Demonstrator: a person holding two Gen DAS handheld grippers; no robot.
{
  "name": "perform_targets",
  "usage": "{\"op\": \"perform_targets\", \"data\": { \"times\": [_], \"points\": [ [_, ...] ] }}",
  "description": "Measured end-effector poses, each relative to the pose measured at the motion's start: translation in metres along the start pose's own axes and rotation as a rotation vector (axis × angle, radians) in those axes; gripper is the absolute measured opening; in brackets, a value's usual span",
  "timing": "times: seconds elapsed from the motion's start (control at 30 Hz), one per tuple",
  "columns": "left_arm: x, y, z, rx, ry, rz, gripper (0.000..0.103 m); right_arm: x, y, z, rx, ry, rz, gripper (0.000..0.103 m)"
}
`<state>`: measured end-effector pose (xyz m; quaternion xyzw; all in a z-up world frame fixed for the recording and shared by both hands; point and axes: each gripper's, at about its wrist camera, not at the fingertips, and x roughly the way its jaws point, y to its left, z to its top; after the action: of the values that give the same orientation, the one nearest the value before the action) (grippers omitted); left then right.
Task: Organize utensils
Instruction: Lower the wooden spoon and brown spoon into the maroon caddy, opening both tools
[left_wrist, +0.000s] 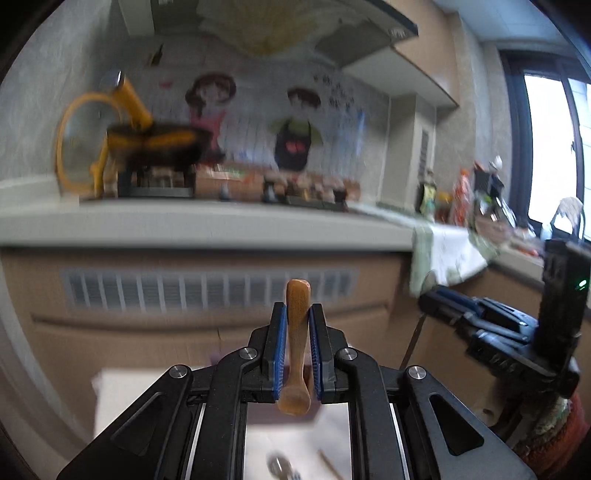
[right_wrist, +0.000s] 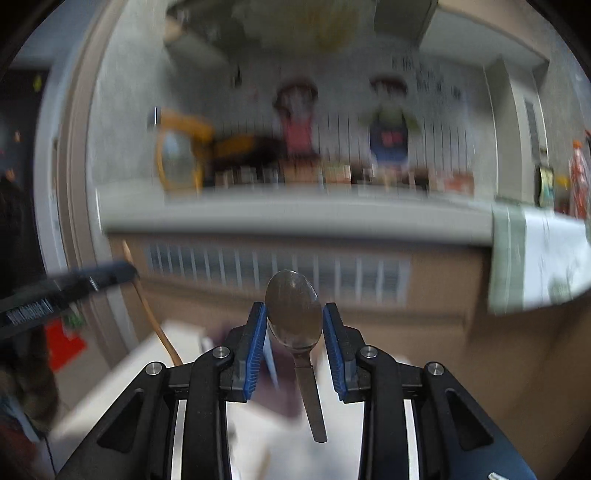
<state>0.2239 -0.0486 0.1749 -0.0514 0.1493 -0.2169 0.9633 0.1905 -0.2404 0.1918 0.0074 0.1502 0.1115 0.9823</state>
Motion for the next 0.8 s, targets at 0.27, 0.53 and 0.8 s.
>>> {"op": "perform_targets", "data": {
  "times": [0.27,0.53,0.8],
  "points": [
    [0.076,0.058,0.013,-0.094,0.033,0.02,0.013,0.071,0.003,0.025,0.014,-0.035,0.027,0.029],
    [0.141,0.096,-0.037,-0.221,0.19,-0.04,0.014,0.139,-0.005,-0.02,0.143,0.107,0.099,0.029],
    [0.137,0.102,-0.077,-0.284,0.247,-0.047,0.034,0.153,-0.01,-0.061,0.148,0.294,0.113,0.033]
  ]
}}
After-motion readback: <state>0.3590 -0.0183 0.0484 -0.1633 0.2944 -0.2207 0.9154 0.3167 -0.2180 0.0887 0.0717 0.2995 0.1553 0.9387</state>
